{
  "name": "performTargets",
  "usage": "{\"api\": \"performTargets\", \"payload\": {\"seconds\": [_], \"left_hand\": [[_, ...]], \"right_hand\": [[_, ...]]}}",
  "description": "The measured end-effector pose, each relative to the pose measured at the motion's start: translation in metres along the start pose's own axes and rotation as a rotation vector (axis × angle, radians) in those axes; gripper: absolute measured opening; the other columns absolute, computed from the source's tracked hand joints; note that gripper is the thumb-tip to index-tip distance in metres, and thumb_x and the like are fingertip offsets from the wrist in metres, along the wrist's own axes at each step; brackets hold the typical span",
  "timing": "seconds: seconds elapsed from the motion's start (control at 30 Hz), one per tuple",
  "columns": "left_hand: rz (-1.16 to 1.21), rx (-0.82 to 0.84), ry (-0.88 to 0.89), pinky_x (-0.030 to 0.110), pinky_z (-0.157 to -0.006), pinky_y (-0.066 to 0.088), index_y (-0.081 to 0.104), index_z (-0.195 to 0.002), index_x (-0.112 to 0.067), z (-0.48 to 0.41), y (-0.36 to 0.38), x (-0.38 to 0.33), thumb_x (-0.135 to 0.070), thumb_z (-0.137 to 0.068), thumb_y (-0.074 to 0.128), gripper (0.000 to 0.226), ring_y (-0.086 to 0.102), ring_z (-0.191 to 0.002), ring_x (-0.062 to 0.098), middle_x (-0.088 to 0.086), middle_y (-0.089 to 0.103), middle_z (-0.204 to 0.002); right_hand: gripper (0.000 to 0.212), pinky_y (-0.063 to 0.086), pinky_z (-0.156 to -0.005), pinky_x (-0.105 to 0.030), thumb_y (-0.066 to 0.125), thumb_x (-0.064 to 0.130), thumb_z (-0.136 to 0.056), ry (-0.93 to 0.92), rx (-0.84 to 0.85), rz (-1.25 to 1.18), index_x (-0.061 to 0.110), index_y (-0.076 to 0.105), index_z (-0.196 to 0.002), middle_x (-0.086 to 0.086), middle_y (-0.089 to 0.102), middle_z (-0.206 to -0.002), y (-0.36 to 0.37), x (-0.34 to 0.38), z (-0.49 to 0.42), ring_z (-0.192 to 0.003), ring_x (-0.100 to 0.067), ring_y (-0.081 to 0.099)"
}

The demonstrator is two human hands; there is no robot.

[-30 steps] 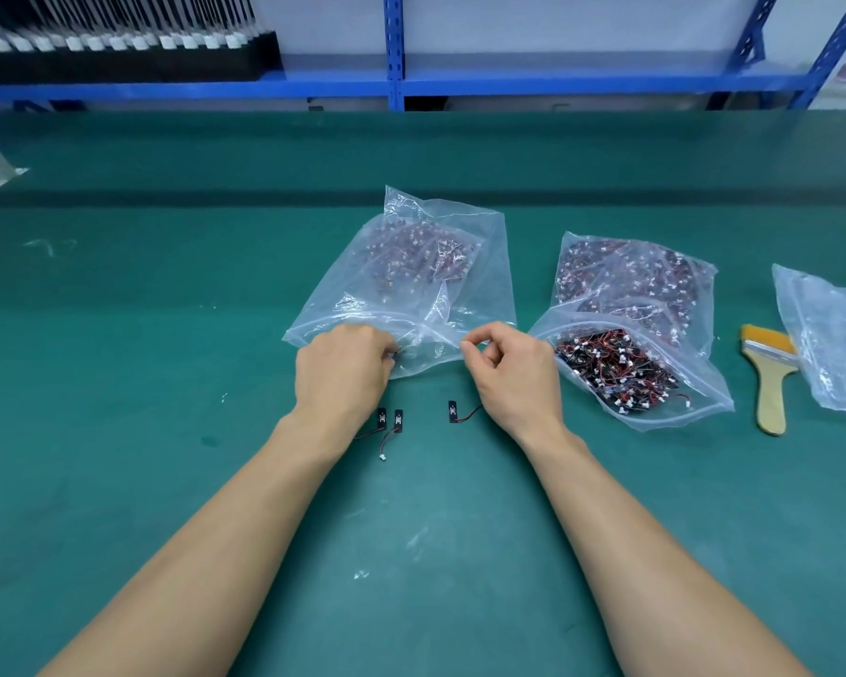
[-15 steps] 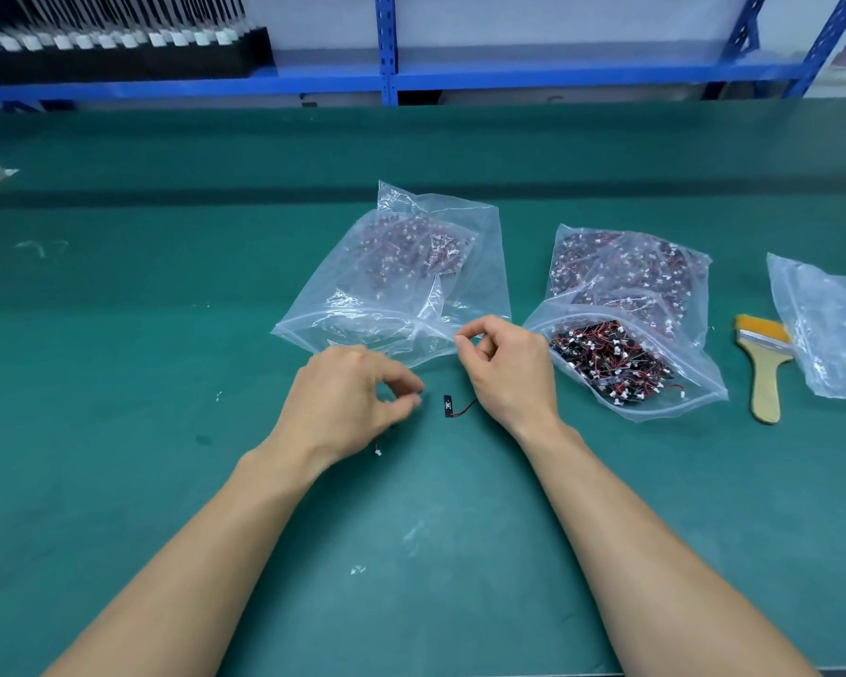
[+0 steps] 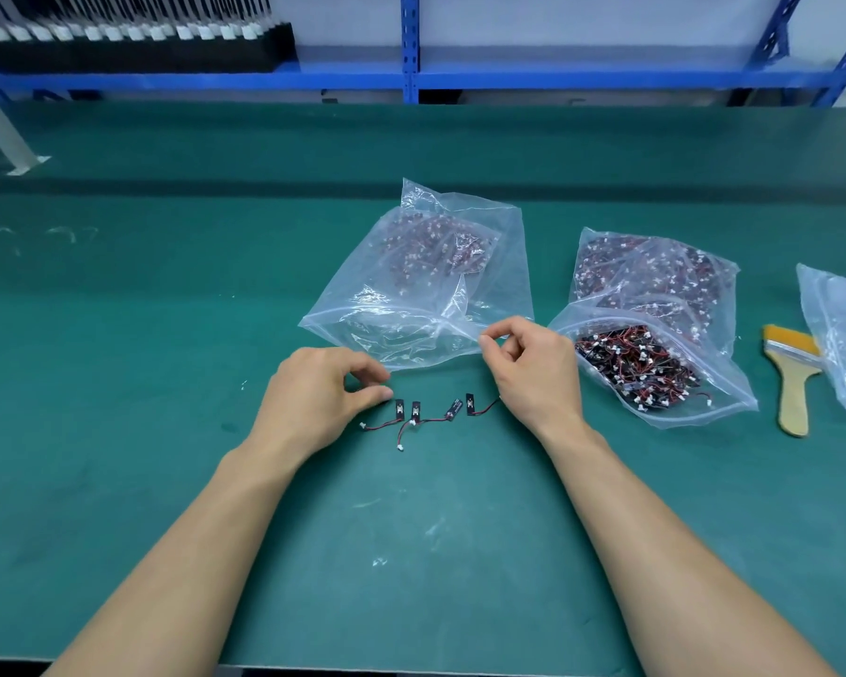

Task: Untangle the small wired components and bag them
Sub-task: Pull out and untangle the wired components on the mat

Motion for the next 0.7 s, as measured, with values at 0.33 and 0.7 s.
{"api": "performTargets", "payload": {"seconds": [0.33,0.7], "left_hand": [[0.084,0.098,0.034,0.013,-0.058,0.035,0.078,-0.091,-0.037,0.002,-0.006,0.005,-0.021,-0.079,0.084,0.021,0.046,-0.063,0.006,-0.031,0.068,-0.079],[-0.038,0.166,0.164,0.035,-0.081,0.048,0.075,-0.077,-0.031,0.010,-0.011,-0.011,-0.025,-0.073,0.055,0.022,0.052,-0.092,0.010,-0.017,0.065,-0.085]], "right_hand": [[0.024,0.044,-0.060,-0.026,0.069,0.027,-0.089,-0.017,-0.014,-0.009,0.038,0.061,-0.070,0.017,0.053,-0.053,0.000,-0.002,-0.001,-0.053,-0.007,0.050],[0.017,0.045,-0.060,-0.027,0.069,0.025,-0.089,-0.019,-0.017,-0.028,0.032,0.066,-0.074,0.015,0.053,-0.053,0.001,-0.001,0.001,-0.052,-0.009,0.049]]}}
Point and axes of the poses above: each hand's wrist, its own z-axis away from the middle knuckle, its own y-axis out of the palm, x = y × z, the point moved 5 cm from there along -z, towards the middle knuckle
